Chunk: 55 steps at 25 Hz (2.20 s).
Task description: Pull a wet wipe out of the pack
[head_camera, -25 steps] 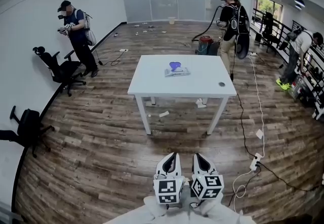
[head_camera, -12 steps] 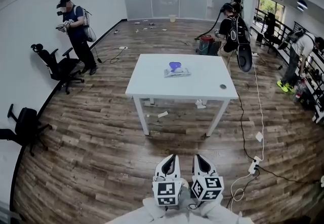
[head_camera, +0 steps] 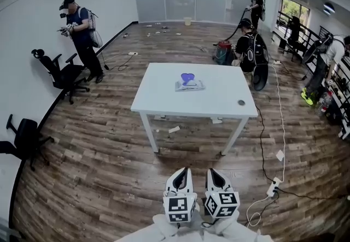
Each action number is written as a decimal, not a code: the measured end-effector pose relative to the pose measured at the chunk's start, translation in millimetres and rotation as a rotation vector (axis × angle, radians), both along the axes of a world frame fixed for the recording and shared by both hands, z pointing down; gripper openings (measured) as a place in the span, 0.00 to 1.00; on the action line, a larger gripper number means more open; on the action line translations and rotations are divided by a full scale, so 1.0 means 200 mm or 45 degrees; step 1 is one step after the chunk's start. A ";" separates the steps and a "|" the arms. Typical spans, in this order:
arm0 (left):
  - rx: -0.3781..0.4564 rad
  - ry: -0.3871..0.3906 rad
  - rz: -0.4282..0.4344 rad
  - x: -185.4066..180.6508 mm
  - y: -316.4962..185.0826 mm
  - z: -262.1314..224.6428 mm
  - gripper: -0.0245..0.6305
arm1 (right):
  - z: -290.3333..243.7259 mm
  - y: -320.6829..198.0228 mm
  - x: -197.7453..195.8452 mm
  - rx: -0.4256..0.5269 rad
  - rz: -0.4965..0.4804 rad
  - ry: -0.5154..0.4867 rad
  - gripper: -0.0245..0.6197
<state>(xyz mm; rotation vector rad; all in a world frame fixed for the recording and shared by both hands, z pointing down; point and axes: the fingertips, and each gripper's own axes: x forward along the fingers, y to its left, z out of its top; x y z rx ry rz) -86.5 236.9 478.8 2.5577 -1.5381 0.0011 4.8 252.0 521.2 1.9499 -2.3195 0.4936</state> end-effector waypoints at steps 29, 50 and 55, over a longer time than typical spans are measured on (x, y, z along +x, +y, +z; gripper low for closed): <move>-0.003 -0.023 -0.072 0.27 -0.58 0.00 0.04 | 0.00 -0.60 0.28 -0.012 -0.061 -0.013 0.05; -0.009 -0.054 -0.109 0.36 -0.94 0.04 0.04 | 0.05 -0.94 0.39 -0.033 -0.107 -0.003 0.05; -0.014 -0.047 -0.110 0.35 -1.00 0.05 0.04 | 0.07 -1.00 0.38 -0.048 -0.100 -0.013 0.05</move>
